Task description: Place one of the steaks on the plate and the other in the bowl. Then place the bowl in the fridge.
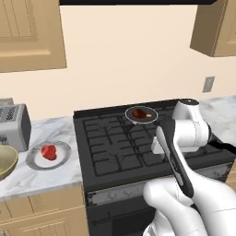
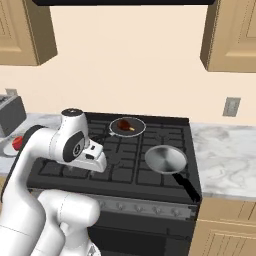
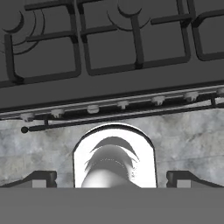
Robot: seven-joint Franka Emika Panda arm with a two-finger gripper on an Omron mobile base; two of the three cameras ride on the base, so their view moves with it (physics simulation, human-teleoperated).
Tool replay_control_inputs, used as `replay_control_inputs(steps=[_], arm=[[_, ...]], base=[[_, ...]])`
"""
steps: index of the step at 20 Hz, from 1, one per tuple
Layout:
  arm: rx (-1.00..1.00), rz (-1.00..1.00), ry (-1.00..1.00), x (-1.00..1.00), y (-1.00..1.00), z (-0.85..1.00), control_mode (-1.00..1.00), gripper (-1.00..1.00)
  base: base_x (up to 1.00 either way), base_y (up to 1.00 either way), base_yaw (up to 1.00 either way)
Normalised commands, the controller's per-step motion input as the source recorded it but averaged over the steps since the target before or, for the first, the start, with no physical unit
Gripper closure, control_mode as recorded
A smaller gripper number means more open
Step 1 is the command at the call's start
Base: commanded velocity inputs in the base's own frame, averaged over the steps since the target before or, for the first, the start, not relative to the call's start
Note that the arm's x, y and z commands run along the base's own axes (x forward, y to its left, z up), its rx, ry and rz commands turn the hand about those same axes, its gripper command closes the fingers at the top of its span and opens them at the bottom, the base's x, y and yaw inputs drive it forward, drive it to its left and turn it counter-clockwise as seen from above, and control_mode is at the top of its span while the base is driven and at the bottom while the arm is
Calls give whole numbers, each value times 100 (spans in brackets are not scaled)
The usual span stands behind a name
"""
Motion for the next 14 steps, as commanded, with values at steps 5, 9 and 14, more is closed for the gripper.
replay_control_inputs(steps=[5,9,14], arm=[[0,0,0,0,0,0,100,-100],[0,0,0,0,0,0,100,-100],[0,0,0,0,0,0,100,-100]], base=[[35,-25,7],[28,-7,14],[32,-4,16]])
